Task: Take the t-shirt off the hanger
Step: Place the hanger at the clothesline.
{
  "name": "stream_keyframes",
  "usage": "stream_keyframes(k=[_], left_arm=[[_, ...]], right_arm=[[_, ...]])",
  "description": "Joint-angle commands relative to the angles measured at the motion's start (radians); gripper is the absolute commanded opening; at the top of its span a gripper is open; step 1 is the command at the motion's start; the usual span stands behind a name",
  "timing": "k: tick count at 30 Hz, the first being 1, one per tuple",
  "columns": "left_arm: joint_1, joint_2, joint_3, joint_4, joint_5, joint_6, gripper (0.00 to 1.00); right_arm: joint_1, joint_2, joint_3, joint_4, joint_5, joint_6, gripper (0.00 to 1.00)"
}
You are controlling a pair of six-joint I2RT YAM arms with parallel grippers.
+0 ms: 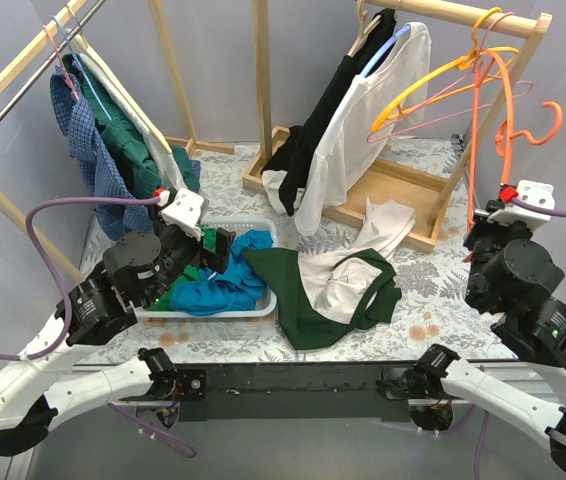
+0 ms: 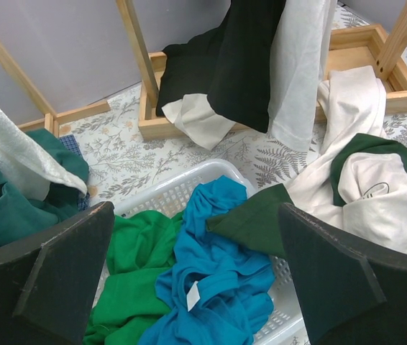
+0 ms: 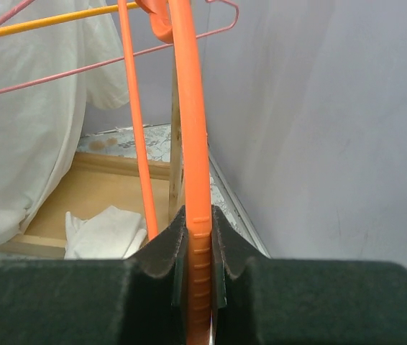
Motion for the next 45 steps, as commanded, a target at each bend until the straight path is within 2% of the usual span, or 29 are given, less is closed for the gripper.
stream_keyframes(k=[1,10,15,18,19,20,23,28,38,39,40,44,45], left_arm=[[0.002,-0.013,0.007,-0.009,0.011,-0.009,0.97],[0.000,-0.029,0.009,-0.024,0.017,-0.021,0.97],[0.000,-0.036,0.013,-0.029,0.024,-0.024,0.97],[0.002,-0.041,0.013,-0.029,0.035,-0.024,0.97],[0.002,-0.041,0.015,-0.029,0.038,-0.024,0.97],[0.002,-0.040,0.016,-0.031,0.043,-0.024,0.97],[0.002,-0.040,0.018,-0.032,0.051,-0.024,0.97],[0.000,-0.036,0.016,-0.026,0.072,-0.024,0.97],[0.002,-0.026,0.016,-0.021,0.101,-0.039,0.97],[0.002,-0.024,0.016,-0.021,0.103,-0.043,0.97],[0.002,-0.023,0.016,-0.021,0.103,-0.044,0.97],[0.002,-0.024,0.013,-0.018,0.113,-0.050,0.97],[0.002,-0.024,0.012,-0.018,0.115,-0.052,0.97]], right_arm=[[-0.001,0.074,0.050,0.166,-0.032,-0.079,0.01],[-0.001,0.261,0.119,0.326,-0.069,-0.232,0.01],[-0.001,0.335,0.170,0.363,0.058,-0.267,0.01],[-0.002,0.345,0.119,0.534,0.161,-0.420,0.01],[-0.002,0.344,0.093,0.697,0.203,-0.483,0.01],[-0.001,0.342,0.073,0.764,0.220,-0.598,0.01],[-0.001,0.329,0.016,0.924,0.246,-0.704,0.01],[-0.025,0.350,0.027,0.942,0.217,-0.711,0.01],[-0.177,0.470,0.150,0.907,0.128,-0.706,0.01],[-0.192,0.492,0.174,0.886,0.117,-0.690,0.01],[-0.206,0.505,0.195,0.793,0.090,-0.664,0.01],[-0.324,0.583,0.300,0.520,-0.010,-0.420,0.01],[-0.341,0.595,0.327,0.493,-0.030,-0.401,0.01]])
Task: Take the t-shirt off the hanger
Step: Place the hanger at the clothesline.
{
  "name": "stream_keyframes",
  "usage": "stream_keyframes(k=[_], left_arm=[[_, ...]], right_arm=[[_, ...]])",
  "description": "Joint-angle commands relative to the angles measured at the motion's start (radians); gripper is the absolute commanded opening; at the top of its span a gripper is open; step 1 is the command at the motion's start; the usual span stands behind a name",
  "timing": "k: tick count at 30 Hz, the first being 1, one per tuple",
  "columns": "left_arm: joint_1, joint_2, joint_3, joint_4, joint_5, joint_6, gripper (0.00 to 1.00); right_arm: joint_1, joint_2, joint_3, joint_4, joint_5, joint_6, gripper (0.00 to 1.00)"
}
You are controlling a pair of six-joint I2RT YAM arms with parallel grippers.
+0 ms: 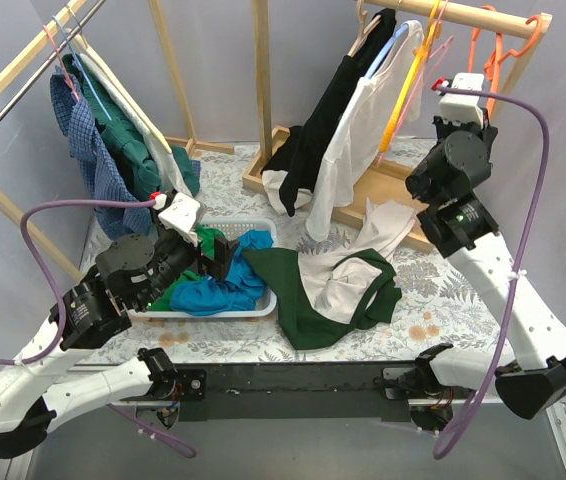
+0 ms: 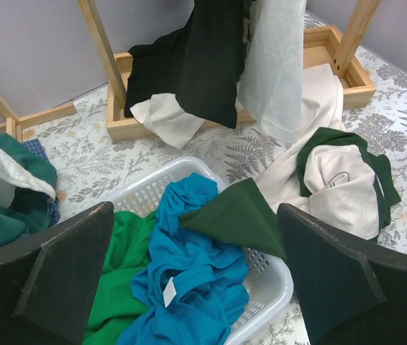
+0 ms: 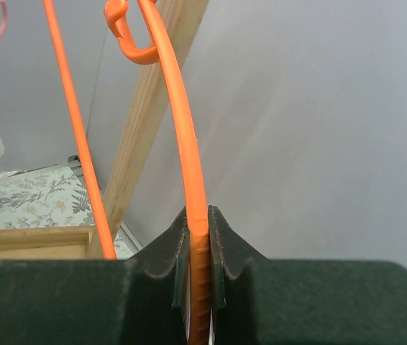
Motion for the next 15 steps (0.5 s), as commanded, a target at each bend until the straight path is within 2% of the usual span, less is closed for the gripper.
stream_keyframes(k=[1,6,15], left_arm=[[0.002,0.000,0.010,0.004,0.018,-0.016,0.97],[0.002,0.000,0.004,0.006,0.032,-0.020,0.97],[0.002,0.006,-0.005,0.019,0.053,-0.021,0.98]], right_arm=[[-0.094,0.046,0.127,-0.195,-0.150,0.211,0.01],[-0.158,0.126,0.178,-0.297,-0.239,0.255,0.01],[-0.203,0.172,0.166,-0.360,-0.333,0.292,0.01]])
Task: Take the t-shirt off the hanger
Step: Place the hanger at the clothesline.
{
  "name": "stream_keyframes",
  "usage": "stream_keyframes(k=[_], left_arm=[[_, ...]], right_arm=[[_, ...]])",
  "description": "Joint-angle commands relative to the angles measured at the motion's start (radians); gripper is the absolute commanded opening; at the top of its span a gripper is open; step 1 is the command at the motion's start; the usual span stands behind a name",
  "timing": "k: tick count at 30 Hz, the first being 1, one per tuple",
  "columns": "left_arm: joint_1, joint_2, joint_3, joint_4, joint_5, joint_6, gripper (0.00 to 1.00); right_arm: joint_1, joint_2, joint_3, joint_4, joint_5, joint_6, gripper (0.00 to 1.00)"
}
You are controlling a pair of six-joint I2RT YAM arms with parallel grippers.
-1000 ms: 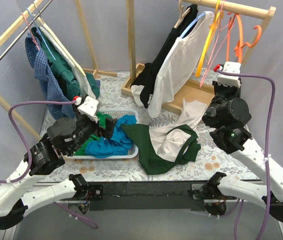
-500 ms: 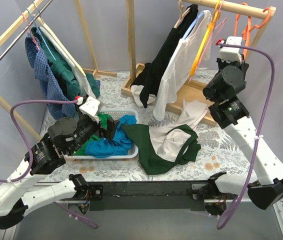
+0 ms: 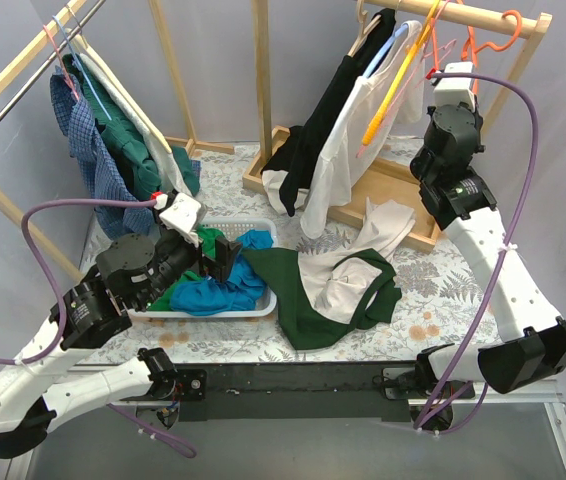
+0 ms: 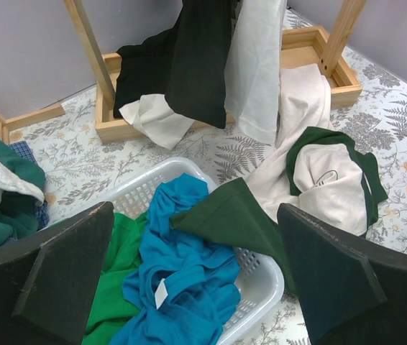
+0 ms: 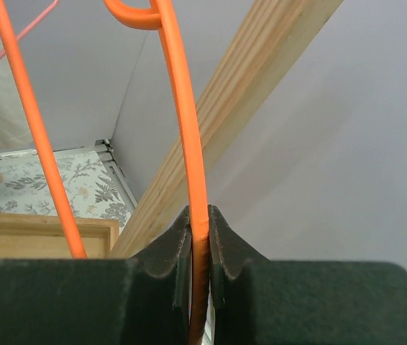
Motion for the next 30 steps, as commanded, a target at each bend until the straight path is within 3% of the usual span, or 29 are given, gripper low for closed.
stream_keyframes(k=[1,14,20,23,24,26,30], left_arm=[[0.000,0.006,-0.008,0.021,0.027,-0.005,0.98],[0.000,0.011,-0.033,0.044,0.065,-0.018,0.98],[0.001,0.012,-0.034,0.049,0.076,-0.021,0.98],[0.001,0.023,-0.031,0.061,0.078,-0.018,0.98],[0.001,0.028,-0.028,0.066,0.079,-0.016,0.98],[0.000,0.055,-0.013,0.078,0.079,-0.013,0.98],[0.001,0.126,0.039,0.127,0.091,-0.008,0.98]], right_arm=[[-0.017,0.014,0.035,-0.070,-0.076,0.045,0.01],[-0.102,0.086,0.120,-0.159,-0.070,0.111,0.01],[-0.107,0.065,0.080,-0.162,-0.076,0.120,0.01],[-0.107,0.023,0.058,-0.189,-0.115,0.152,0.29],[-0.107,0.011,0.060,-0.224,-0.145,0.166,0.49],[-0.109,-0.024,0.072,-0.274,-0.174,0.221,0.66],[-0.107,-0.076,0.098,-0.413,-0.318,0.327,0.78]])
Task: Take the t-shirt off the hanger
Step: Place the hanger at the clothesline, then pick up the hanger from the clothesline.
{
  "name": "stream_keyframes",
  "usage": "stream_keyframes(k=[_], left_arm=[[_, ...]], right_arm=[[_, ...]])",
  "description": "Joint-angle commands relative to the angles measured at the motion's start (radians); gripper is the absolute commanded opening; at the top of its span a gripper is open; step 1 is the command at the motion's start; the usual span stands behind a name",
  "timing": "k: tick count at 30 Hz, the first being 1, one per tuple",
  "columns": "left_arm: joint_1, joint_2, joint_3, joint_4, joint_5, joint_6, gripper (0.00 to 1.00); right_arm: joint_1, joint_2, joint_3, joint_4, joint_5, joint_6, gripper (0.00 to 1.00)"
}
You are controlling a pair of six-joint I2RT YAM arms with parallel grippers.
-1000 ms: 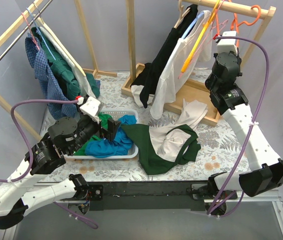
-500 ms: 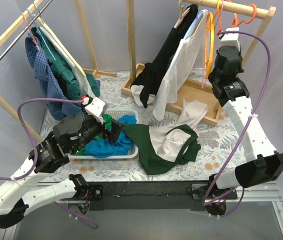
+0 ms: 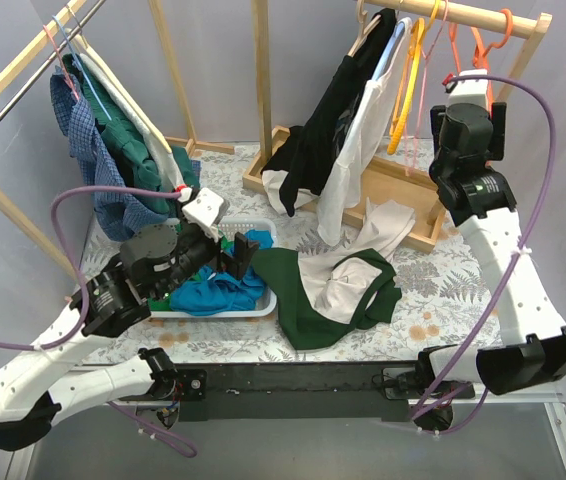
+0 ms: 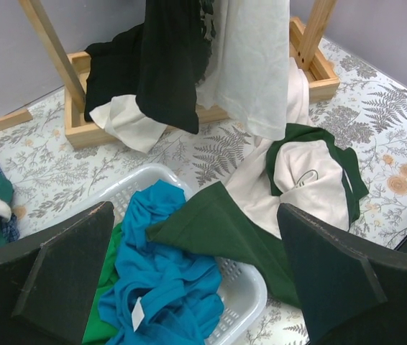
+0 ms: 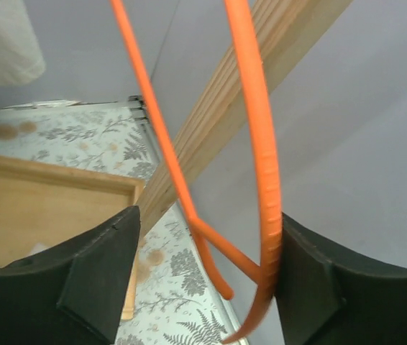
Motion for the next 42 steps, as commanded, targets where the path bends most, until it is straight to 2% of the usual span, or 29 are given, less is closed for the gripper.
stream_keyframes(k=[1,3,7,11,14,16,18,19,21,28,36,42], left_arm=[[0.000,0.078,0.091,0.079,0.028,0.009,0.98],[0.000,0.135,0.129,0.116,0.040,0.021,0.98],[0.002,0.248,0.231,0.194,0.092,0.046,0.98],[0.002,0.371,0.373,0.275,0.128,0.067,0.98],[0.002,0.467,0.435,0.375,0.154,0.101,0.98],[0.002,0.542,0.502,0.440,0.189,0.120,0.91],[0.002,0.596,0.598,0.469,0.200,0.133,0.81],[0.002,0.662,0.642,0.466,0.201,0.137,0.75],[0.005,0.727,0.753,0.448,0.204,0.143,0.69],[0.043,0.940,0.979,0.415,0.166,0.097,0.65],[0.114,1.029,1.052,0.431,0.203,0.045,0.56],[0.154,1.075,1.104,0.372,0.276,0.034,0.56]], right_arm=[[-0.005,-0.104,0.039,-0.175,-0.150,0.148,0.82],[-0.005,-0.143,-0.001,-0.200,-0.212,0.204,0.88],[-0.005,-0.294,-0.122,-0.214,-0.302,0.280,0.89],[-0.003,-0.400,-0.242,-0.244,-0.367,0.339,0.76],[-0.005,-0.434,-0.300,-0.284,-0.475,0.382,0.70],[-0.003,-0.457,-0.355,-0.304,-0.508,0.412,0.68],[-0.003,-0.492,-0.399,-0.298,-0.557,0.421,0.65],[-0.005,-0.502,-0.432,-0.298,-0.565,0.436,0.65],[-0.005,-0.535,-0.458,-0.295,-0.598,0.442,0.64],[-0.003,-0.601,-0.513,-0.293,-0.648,0.456,0.63],[-0.003,-0.627,-0.541,-0.290,-0.672,0.458,0.61],[-0.005,-0.632,-0.550,-0.289,-0.668,0.461,0.61]])
